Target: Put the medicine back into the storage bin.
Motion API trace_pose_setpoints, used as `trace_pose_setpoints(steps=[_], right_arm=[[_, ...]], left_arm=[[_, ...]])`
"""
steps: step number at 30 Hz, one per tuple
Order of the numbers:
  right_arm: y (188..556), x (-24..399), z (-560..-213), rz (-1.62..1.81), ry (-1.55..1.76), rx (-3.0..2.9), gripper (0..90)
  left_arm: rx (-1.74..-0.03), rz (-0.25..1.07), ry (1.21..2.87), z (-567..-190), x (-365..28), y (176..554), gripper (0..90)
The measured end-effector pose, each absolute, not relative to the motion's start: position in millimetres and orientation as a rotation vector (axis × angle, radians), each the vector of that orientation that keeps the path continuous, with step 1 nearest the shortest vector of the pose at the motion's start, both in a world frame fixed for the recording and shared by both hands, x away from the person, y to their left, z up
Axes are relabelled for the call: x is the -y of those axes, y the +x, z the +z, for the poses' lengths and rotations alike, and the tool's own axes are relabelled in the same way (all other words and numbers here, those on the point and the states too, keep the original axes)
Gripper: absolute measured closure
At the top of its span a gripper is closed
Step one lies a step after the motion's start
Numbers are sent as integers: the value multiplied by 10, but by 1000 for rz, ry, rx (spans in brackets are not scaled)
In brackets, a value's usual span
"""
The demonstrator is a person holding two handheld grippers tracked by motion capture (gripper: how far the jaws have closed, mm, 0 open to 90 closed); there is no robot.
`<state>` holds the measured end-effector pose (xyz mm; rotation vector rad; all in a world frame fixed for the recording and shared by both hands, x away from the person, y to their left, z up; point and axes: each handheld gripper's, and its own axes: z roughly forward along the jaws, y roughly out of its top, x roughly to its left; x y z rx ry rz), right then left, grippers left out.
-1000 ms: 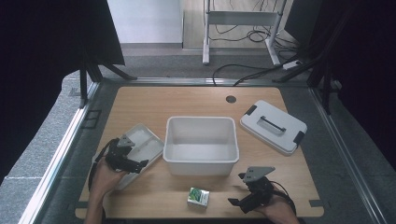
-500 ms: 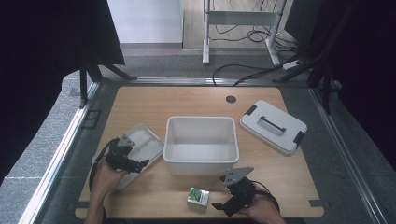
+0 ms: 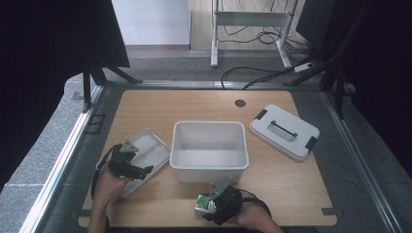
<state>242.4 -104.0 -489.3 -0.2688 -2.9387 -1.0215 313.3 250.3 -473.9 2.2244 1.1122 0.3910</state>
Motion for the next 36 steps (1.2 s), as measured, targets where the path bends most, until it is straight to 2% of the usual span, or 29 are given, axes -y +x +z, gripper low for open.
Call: trace_pose_setpoints(steps=[1,5,15,36], right_arm=[[2425,1022,-4894,-1010,-255,2948,417],[2466,1011,-4868,-990,-240,2950,444],[2526,1048,-4687,-1007,-223,2935,446],[2712,1108,-4058,-1013,-109,2909,447]], left_arm=[[-1111,391,2225,-4740,-2503,3132,0],[-1112,393,2221,-4736,-2505,3129,0],[-1110,391,2227,-4742,-2501,3130,0],[-1113,380,2232,-4757,-2491,3135,0]])
